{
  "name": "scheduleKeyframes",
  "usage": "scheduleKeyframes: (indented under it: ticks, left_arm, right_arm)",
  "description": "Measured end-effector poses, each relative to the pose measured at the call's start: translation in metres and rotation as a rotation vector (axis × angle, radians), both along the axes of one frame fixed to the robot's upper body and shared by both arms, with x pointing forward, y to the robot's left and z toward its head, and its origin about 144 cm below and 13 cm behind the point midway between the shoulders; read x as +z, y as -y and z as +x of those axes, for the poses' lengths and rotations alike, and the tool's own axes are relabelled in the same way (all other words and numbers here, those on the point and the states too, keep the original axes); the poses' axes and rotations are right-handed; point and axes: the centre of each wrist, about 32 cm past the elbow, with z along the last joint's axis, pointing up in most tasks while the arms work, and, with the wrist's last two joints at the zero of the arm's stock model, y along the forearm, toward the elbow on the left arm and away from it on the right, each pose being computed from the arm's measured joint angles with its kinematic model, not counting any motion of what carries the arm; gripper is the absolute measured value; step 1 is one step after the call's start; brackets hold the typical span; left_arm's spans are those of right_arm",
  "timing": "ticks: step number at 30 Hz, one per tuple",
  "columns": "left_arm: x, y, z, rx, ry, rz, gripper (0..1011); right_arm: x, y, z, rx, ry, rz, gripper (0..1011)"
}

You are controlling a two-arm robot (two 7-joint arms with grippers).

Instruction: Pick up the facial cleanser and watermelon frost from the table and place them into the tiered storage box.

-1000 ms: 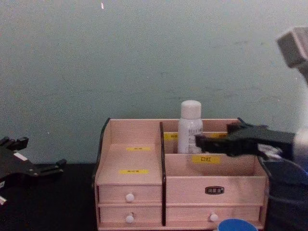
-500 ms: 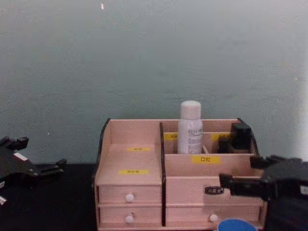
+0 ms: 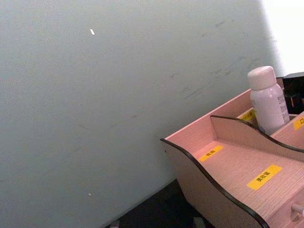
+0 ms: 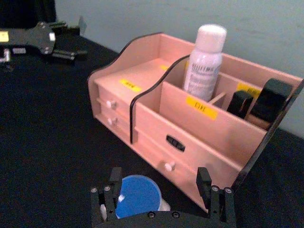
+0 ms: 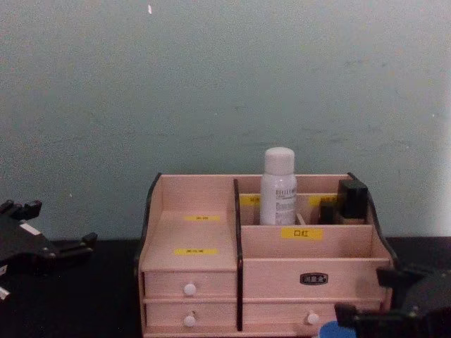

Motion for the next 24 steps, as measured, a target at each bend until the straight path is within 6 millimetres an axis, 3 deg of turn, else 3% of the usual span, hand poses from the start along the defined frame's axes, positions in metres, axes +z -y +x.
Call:
scheduleKeyframes:
  ticks: [24]
  left_arm:
    - [0.000, 0.000, 0.000, 0.000, 0.000, 0.000, 1001]
  right_arm:
    - [-0.011, 0.000, -0.007, 0.037, -0.069, 0.005, 1003]
